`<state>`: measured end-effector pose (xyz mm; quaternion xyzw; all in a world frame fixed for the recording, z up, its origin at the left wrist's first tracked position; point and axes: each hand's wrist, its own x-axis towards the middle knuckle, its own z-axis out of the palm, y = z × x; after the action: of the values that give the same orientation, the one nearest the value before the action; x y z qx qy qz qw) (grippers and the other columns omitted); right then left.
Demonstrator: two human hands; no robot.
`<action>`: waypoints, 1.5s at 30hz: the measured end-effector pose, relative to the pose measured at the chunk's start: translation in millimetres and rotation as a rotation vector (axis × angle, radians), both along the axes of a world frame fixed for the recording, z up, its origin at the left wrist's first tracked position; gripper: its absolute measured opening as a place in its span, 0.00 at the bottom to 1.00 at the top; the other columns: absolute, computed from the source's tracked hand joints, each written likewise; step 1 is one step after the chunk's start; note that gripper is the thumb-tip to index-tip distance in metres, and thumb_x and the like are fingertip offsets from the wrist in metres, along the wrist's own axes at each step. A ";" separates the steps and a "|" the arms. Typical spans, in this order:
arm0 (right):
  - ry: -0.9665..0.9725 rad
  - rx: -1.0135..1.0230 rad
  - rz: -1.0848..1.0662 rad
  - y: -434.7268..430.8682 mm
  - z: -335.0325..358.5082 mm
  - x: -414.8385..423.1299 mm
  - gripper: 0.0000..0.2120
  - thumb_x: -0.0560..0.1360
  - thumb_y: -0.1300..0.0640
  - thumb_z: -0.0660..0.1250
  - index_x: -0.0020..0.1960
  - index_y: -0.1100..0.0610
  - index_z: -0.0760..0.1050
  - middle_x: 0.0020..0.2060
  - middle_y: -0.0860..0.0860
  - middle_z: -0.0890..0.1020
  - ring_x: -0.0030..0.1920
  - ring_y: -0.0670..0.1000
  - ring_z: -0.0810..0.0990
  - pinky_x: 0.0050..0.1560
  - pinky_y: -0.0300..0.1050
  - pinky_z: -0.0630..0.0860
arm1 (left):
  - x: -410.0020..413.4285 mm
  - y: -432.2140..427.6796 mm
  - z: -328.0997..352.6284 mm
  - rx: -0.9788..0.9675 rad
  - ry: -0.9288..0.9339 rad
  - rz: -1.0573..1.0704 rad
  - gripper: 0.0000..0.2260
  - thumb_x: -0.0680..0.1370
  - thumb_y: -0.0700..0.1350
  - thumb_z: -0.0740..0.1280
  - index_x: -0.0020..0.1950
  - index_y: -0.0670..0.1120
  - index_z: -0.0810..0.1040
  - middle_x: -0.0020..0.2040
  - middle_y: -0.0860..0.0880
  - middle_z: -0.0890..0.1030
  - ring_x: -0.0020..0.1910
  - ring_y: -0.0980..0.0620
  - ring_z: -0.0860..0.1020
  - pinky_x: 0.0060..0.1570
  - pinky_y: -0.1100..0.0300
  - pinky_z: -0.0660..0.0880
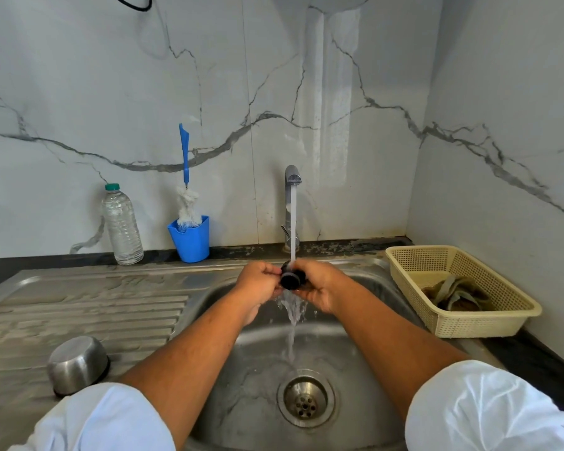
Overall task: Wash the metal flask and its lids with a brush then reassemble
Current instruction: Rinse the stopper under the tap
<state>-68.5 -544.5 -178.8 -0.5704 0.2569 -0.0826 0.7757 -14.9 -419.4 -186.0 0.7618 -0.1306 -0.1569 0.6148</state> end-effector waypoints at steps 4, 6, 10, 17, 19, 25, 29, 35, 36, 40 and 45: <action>-0.025 -0.074 0.027 -0.7 -1.8 -2.6 0.09 0.76 0.67 0.71 0.56 0.65 0.78 0.51 0.63 0.85 0.53 0.59 0.86 0.58 0.51 0.83 | 0.2 4.0 -1.8 0.014 0.056 -0.010 0.06 0.81 0.33 0.65 0.54 0.43 0.76 0.54 0.38 0.84 0.56 0.40 0.84 0.60 0.45 0.81; -0.056 -0.132 0.021 -0.7 -1.5 -7.5 0.15 0.74 0.70 0.73 0.59 0.64 0.76 0.51 0.61 0.84 0.54 0.59 0.85 0.58 0.52 0.82 | -1.6 4.5 -1.2 0.014 0.072 -0.035 0.06 0.82 0.33 0.65 0.53 0.43 0.77 0.55 0.37 0.84 0.58 0.39 0.83 0.60 0.45 0.81; -0.048 -0.380 0.028 -1.9 -3.6 -11.8 0.28 0.69 0.71 0.77 0.66 0.58 0.75 0.57 0.56 0.82 0.53 0.54 0.82 0.50 0.45 0.81 | -4.4 1.9 -1.0 0.027 0.068 -0.063 0.08 0.83 0.34 0.63 0.54 0.44 0.80 0.53 0.39 0.85 0.59 0.39 0.83 0.61 0.45 0.81; -0.036 -0.595 -0.012 -5.7 -8.3 -13.5 0.31 0.67 0.75 0.76 0.65 0.54 0.76 0.61 0.52 0.80 0.60 0.54 0.78 0.50 0.43 0.80 | -7.7 1.2 -2.0 0.003 0.042 -0.064 0.12 0.82 0.31 0.61 0.55 0.44 0.82 0.49 0.43 0.86 0.47 0.47 0.83 0.50 0.53 0.80; -0.015 -0.590 -0.021 -7.6 -8.9 -14.4 0.31 0.66 0.75 0.77 0.64 0.54 0.75 0.61 0.53 0.79 0.61 0.56 0.78 0.53 0.46 0.81 | -8.2 0.7 -2.0 0.012 0.017 -0.071 0.15 0.81 0.29 0.61 0.57 0.44 0.82 0.52 0.44 0.86 0.50 0.47 0.83 0.52 0.54 0.81; -0.011 -0.281 0.028 -9.0 -14.2 -14.7 0.22 0.70 0.71 0.76 0.61 0.63 0.74 0.52 0.61 0.84 0.49 0.56 0.86 0.44 0.43 0.82 | -12.8 0.3 1.5 0.018 -0.046 -0.097 0.17 0.82 0.29 0.60 0.56 0.48 0.82 0.50 0.50 0.85 0.48 0.54 0.83 0.40 0.66 0.78; 0.005 -0.174 0.032 -10.2 -17.2 -13.9 0.14 0.74 0.60 0.76 0.56 0.64 0.79 0.49 0.61 0.86 0.50 0.55 0.86 0.55 0.49 0.84 | -12.5 -0.2 -1.1 0.023 -0.068 -0.095 0.14 0.81 0.31 0.65 0.53 0.50 0.82 0.51 0.50 0.84 0.52 0.52 0.82 0.56 0.56 0.80; 0.135 -0.307 -0.046 -7.6 -13.0 -10.6 0.17 0.75 0.46 0.75 0.52 0.60 0.82 0.36 0.53 0.82 0.31 0.47 0.73 0.32 0.39 0.72 | -9.9 2.1 -4.5 0.052 -0.027 -0.084 0.08 0.80 0.35 0.70 0.58 0.45 0.79 0.53 0.43 0.84 0.48 0.50 0.84 0.46 0.58 0.81; 0.150 -0.329 -0.057 -6.4 -11.2 -10.7 0.16 0.75 0.46 0.75 0.52 0.59 0.82 0.36 0.53 0.81 0.31 0.47 0.73 0.30 0.39 0.70 | -9.3 1.6 -5.9 0.041 0.000 -0.087 0.09 0.81 0.35 0.69 0.59 0.43 0.79 0.53 0.41 0.84 0.48 0.49 0.84 0.47 0.58 0.82; 0.172 -0.373 -0.046 -0.5 -5.6 -8.1 0.15 0.76 0.51 0.75 0.55 0.60 0.80 0.41 0.55 0.83 0.36 0.49 0.78 0.33 0.41 0.72 | -10.4 0.9 -11.1 -0.023 0.121 -0.133 0.09 0.80 0.31 0.67 0.60 0.38 0.77 0.55 0.38 0.84 0.54 0.44 0.86 0.58 0.50 0.83; 0.099 -0.416 0.003 1.9 -9.1 1.7 0.24 0.71 0.59 0.80 0.63 0.58 0.75 0.52 0.59 0.84 0.48 0.56 0.86 0.46 0.49 0.85 | -6.6 5.2 -14.2 0.019 0.165 -0.180 0.12 0.81 0.30 0.64 0.63 0.37 0.77 0.53 0.39 0.86 0.54 0.44 0.86 0.55 0.51 0.84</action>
<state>-66.8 -542.6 -188.0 -0.7220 0.2711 -0.1045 0.6279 -21.5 -414.2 -200.2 0.7372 -0.1460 -0.2746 0.5998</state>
